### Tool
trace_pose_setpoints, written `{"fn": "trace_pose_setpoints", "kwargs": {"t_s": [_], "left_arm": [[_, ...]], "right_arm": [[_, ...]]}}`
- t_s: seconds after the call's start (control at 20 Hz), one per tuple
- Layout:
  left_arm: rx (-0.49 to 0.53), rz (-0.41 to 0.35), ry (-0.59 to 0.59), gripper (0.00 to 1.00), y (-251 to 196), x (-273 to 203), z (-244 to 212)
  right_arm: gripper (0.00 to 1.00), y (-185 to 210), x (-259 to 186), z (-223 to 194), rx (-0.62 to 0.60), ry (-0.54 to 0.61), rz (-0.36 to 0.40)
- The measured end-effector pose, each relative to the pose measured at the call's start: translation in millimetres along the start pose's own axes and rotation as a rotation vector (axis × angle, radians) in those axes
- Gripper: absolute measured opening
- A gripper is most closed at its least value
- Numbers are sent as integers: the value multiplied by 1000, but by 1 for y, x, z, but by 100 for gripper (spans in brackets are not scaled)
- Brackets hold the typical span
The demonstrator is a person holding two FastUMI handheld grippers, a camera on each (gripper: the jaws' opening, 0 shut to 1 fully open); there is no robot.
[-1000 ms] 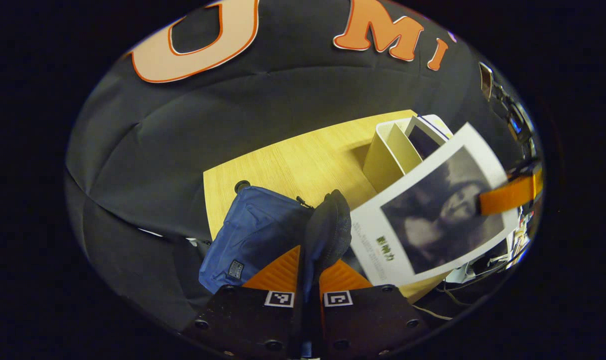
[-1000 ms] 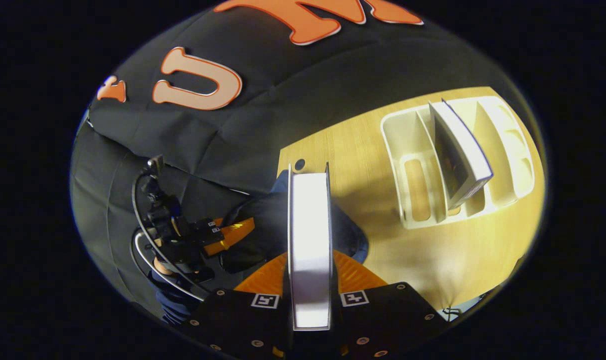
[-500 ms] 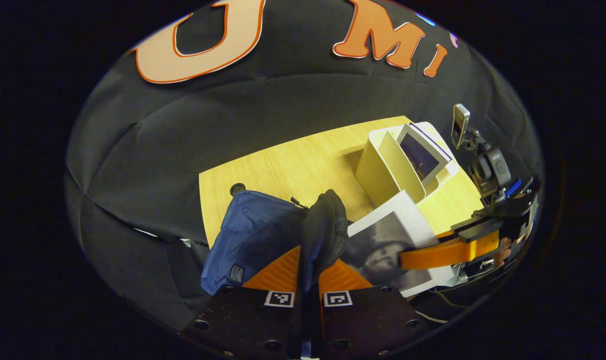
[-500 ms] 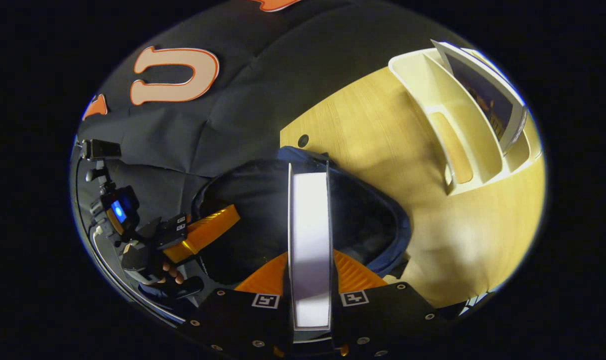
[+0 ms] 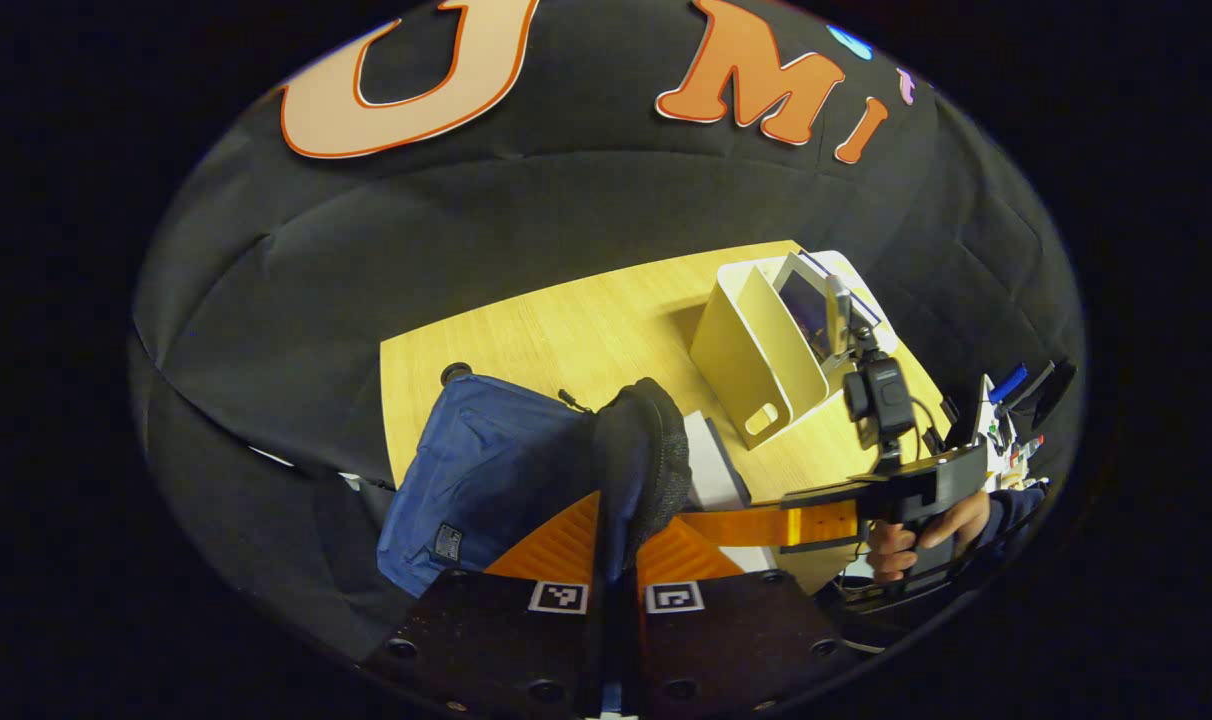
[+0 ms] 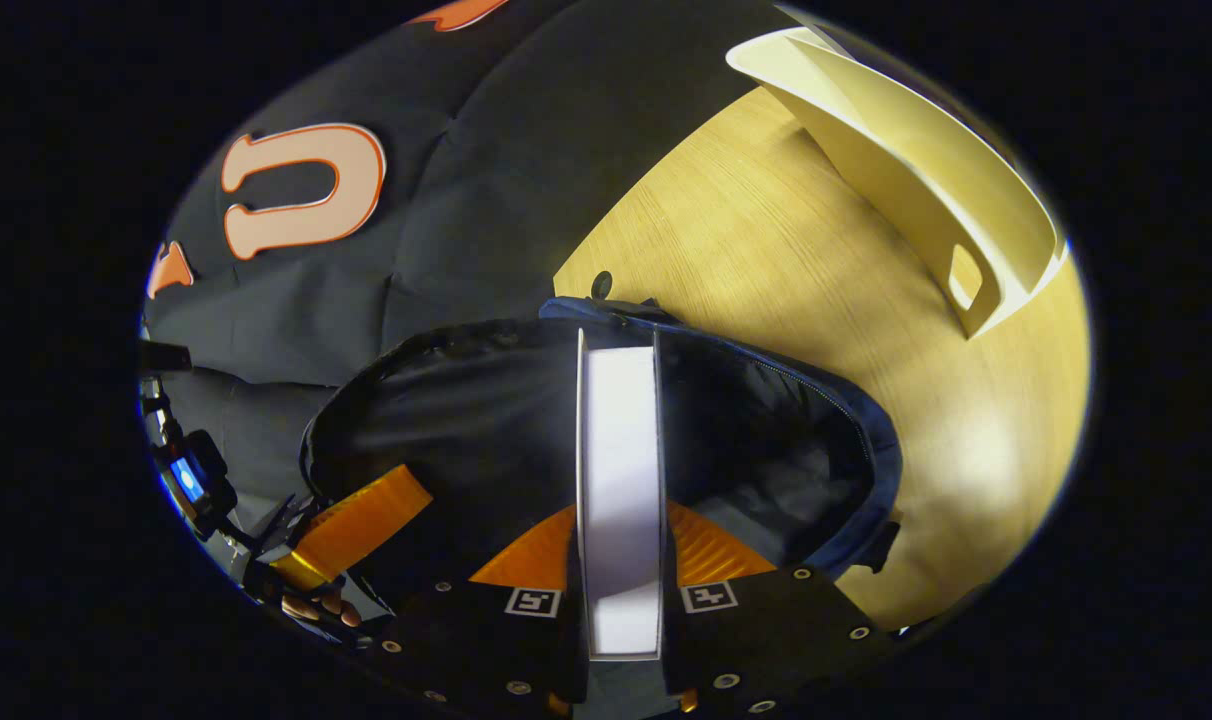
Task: Open the schoolbag, grab two books from the bookshelf and put them into the schoolbag.
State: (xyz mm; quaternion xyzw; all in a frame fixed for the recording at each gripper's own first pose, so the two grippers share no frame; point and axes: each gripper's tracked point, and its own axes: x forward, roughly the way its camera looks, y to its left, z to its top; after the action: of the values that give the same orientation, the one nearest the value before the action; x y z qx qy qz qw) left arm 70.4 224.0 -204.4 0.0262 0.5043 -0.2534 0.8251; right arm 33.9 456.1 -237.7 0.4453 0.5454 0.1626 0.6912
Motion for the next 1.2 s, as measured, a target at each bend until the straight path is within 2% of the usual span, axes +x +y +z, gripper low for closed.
{"fn": "trace_pose_setpoints", "kwargs": {"t_s": [0.45,0.6,0.7,0.85,0.9,1.2], "left_arm": [[25,-26,12,6,-16,9,-14],[6,-13,10,6,-10,9,-16],[0,-2,10,6,-6,11,-15],[-23,-3,7,6,-5,13,-12],[-28,0,8,5,-5,14,-12],[-20,6,29,6,-10,22,-14]], "right_arm": [[30,-6,51,-8,112,-58,49],[36,-7,53,-23,83,-18,9],[46,-10,49,-25,55,12,-15],[91,-19,29,-22,-36,22,-84],[94,-23,22,-19,-75,25,-101],[97,-37,-19,10,-198,1,-167]]}}
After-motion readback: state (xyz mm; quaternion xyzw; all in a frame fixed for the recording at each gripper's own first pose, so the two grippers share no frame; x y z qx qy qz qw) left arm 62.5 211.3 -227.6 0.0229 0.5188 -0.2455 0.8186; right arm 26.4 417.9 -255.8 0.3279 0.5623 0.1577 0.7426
